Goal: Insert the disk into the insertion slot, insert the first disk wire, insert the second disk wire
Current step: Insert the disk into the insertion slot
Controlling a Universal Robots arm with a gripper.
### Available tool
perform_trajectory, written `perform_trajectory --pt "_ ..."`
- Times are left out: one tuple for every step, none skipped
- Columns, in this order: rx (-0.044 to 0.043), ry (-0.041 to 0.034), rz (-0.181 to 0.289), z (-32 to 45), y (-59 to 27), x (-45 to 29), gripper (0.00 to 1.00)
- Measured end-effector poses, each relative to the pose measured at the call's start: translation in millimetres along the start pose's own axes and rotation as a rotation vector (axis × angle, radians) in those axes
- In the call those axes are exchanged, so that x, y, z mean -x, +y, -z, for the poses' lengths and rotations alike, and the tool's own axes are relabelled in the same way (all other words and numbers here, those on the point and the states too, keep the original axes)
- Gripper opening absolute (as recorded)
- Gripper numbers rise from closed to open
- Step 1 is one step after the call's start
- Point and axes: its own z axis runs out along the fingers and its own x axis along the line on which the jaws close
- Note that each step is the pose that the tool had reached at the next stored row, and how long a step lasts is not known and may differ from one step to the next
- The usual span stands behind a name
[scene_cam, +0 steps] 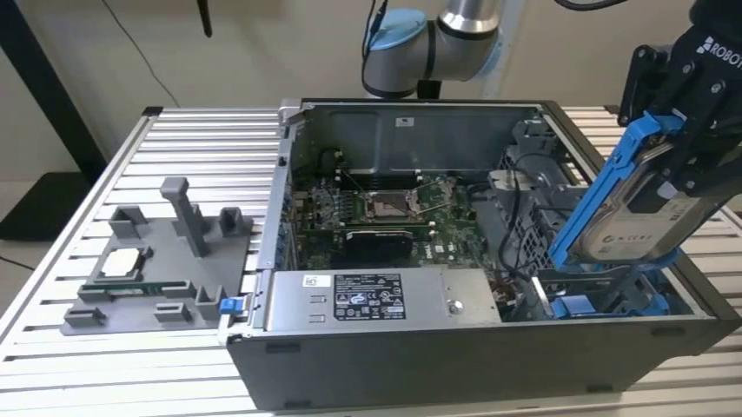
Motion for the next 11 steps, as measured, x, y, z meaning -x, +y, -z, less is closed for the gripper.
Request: perform_trajectory --pt "0.0000 -0.0014 0.000 -0.7 -0.2 0.0 0.00" --pt "0.0001 -0.0027 0.000 -1.4 -0.3 0.0 0.00" --pt "0.0001 -0.0037 0.000 -2.1 -0.5 0.0 0.00" --pt "0.0000 -0.0047 0.000 -3.0 -0.7 0.0 0.00" --pt "0.0001 -0.0057 0.000 -3.8 -0.9 0.0 0.00" --pt "0.0001 -0.0067 0.000 -4.6 -1.1 0.0 0.00" --pt "0.0001 -0.0078 0.000 -5.4 -1.4 0.0 0.00" --pt "0.0001 -0.0089 0.001 -6.2 -1.8 0.0 0.00" --pt "0.0001 -0.0098 0.000 -7.0 -2.2 0.0 0.00" --pt "0.0001 -0.0108 0.000 -7.8 -2.7 -0.1 0.00" --pt "0.0001 -0.0117 0.000 -8.5 -3.3 0.0 0.00"
